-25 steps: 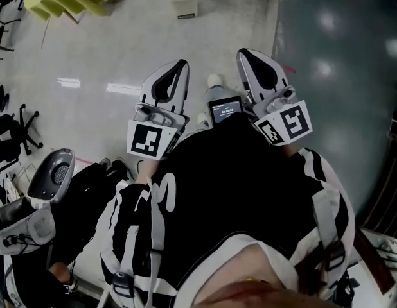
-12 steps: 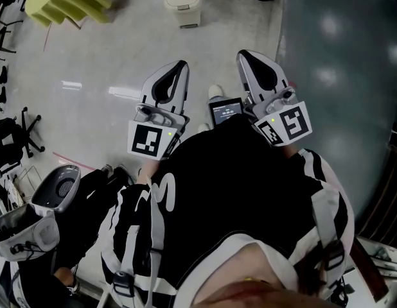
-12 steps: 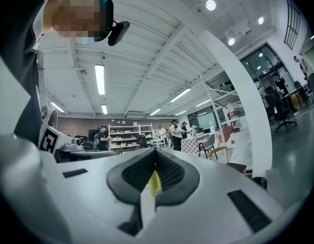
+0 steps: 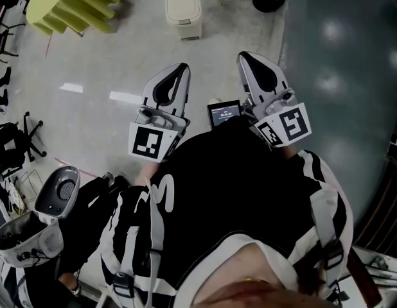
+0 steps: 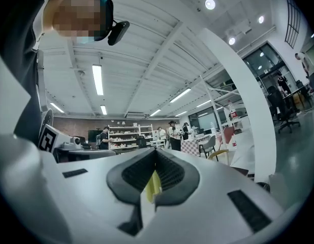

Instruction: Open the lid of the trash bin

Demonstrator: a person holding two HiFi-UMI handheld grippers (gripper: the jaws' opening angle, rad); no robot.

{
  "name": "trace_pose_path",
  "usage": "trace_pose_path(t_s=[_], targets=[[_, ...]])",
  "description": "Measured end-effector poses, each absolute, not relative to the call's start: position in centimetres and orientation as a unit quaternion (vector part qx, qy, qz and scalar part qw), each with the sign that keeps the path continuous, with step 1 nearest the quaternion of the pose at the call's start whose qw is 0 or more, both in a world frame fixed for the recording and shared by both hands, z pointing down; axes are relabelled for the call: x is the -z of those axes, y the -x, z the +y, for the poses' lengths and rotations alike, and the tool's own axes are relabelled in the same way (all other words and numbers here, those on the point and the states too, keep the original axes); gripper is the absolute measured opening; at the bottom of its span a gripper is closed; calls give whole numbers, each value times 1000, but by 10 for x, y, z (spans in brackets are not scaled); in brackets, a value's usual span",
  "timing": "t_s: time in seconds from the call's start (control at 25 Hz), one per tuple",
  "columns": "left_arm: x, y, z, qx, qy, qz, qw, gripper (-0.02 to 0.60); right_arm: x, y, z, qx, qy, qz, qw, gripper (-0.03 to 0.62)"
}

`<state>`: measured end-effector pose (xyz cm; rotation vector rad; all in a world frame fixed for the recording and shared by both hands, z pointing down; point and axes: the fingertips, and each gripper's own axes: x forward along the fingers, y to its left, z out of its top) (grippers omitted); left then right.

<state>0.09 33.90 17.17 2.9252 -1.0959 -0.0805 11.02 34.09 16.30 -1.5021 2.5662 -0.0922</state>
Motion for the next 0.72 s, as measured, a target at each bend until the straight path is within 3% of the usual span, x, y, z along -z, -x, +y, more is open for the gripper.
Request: trace_pose_path(t_s=[0.72], targets=[[-164, -13, 273, 31, -926, -375, 17, 8, -163, -119, 263, 53, 473, 877, 73, 9]])
